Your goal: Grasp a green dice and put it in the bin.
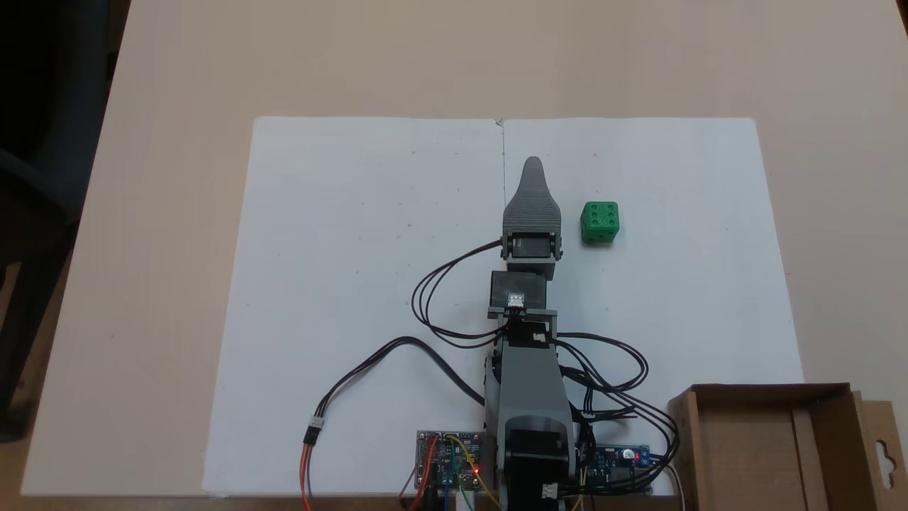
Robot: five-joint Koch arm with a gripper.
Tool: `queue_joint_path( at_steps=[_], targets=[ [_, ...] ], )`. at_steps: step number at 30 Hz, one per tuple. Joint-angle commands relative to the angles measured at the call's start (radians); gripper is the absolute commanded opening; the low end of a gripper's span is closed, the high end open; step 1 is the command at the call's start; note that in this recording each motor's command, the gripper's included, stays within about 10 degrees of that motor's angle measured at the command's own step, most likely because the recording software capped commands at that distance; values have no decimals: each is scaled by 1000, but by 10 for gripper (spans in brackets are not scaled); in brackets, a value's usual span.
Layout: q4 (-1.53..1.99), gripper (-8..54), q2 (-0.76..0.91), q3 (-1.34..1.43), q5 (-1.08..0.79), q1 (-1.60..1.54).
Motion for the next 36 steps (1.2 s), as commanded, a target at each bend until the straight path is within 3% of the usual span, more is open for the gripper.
queue_joint_path(
  at_steps=[1, 21, 23, 25, 31, 36],
  targets=[
    [-175, 448, 110, 175, 74, 84],
    [-175, 436, 112, 175, 78, 87],
    [-175, 378, 112, 175, -8, 126],
    [-175, 374, 114, 20, -9, 158],
    [368, 374, 110, -417, -6, 155],
    [687, 374, 110, -626, -8, 156]
  ],
)
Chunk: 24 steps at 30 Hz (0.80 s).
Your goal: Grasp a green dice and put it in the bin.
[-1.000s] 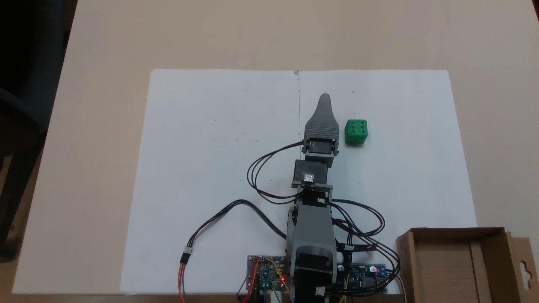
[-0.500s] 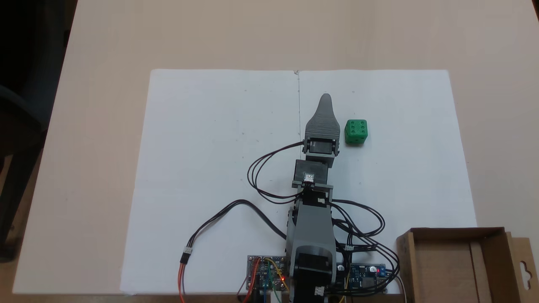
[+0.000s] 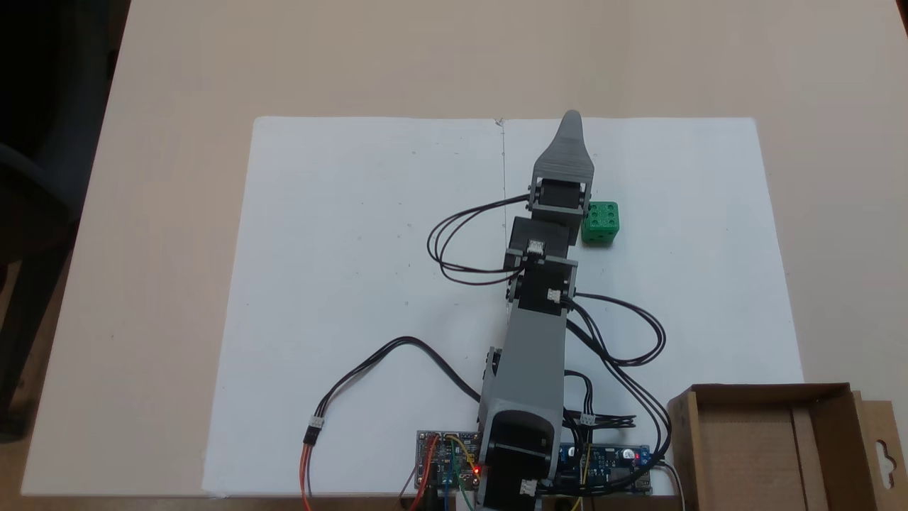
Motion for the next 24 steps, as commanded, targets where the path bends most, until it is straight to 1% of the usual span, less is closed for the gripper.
queue_joint_path(
  at_steps=[1, 11, 12, 16, 17, 18, 19, 20, 22, 24],
  targets=[
    [161, 374, 110, -143, -29, 14],
    [773, 374, 69, -534, -29, 9],
    [877, 374, 38, -577, -41, 6],
    [1103, 375, -32, -696, -46, 18],
    [1218, 375, -41, -726, -46, 20],
    [1256, 376, -71, -804, -46, 23],
    [1365, 376, -95, -853, -46, 21],
    [1403, 376, -149, -889, -44, 26],
    [1514, 376, -199, -980, -46, 48],
    [1620, 376, -219, -999, -52, 61]
  ],
)
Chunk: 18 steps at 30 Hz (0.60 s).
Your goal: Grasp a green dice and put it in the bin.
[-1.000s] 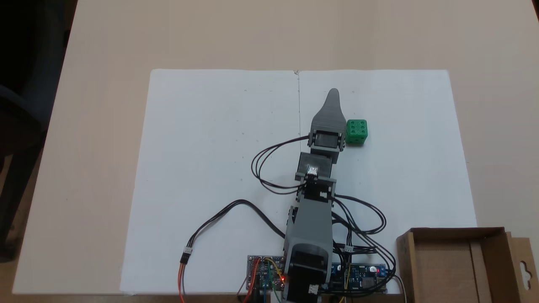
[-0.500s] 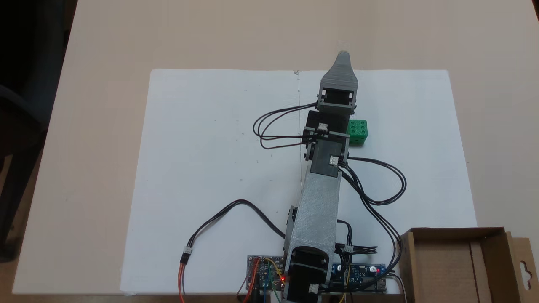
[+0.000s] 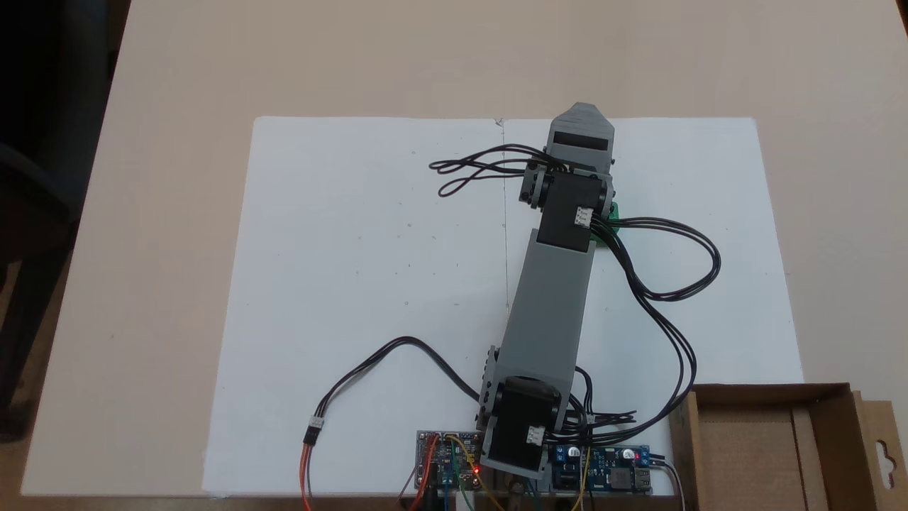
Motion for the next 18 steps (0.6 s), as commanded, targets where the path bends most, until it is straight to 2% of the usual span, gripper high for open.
queue_joint_path(
  at_steps=[1, 8, 12, 18],
  targets=[
    [162, 376, -3, -61, -57, 28],
    [506, 378, -57, -61, -121, 138],
    [665, 379, -64, -69, -227, 176],
    [660, 403, -80, -112, -399, 256]
  ],
)
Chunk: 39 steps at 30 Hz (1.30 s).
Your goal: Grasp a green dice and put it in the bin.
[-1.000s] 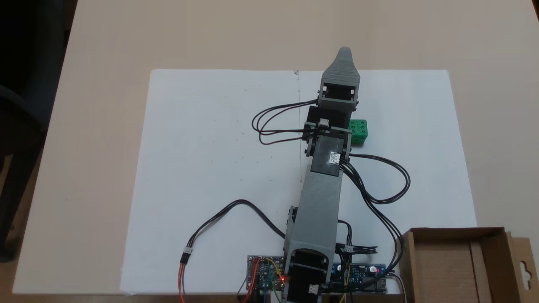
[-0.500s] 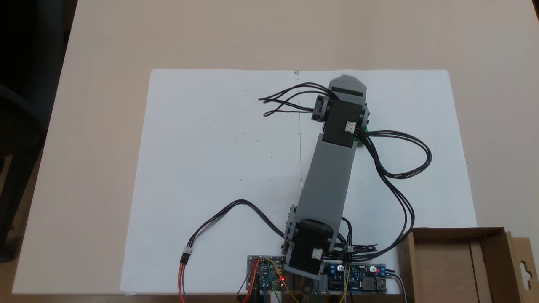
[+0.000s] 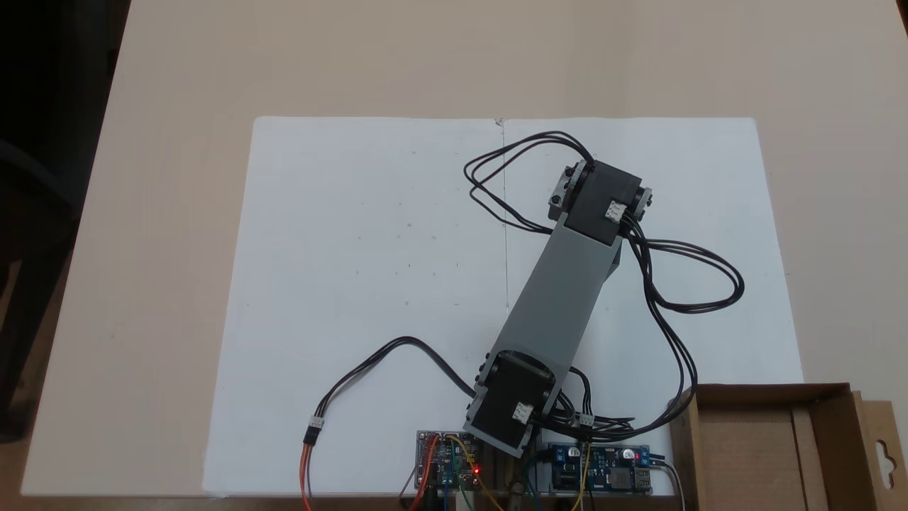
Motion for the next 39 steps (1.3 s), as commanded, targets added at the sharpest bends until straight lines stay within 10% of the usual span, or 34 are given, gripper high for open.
queue_joint_path(
  at_steps=[1, 39],
  targets=[
    [71, 404, 5, -72, -152, 37],
    [-112, 439, -330, -291, -196, 149]
  ],
)
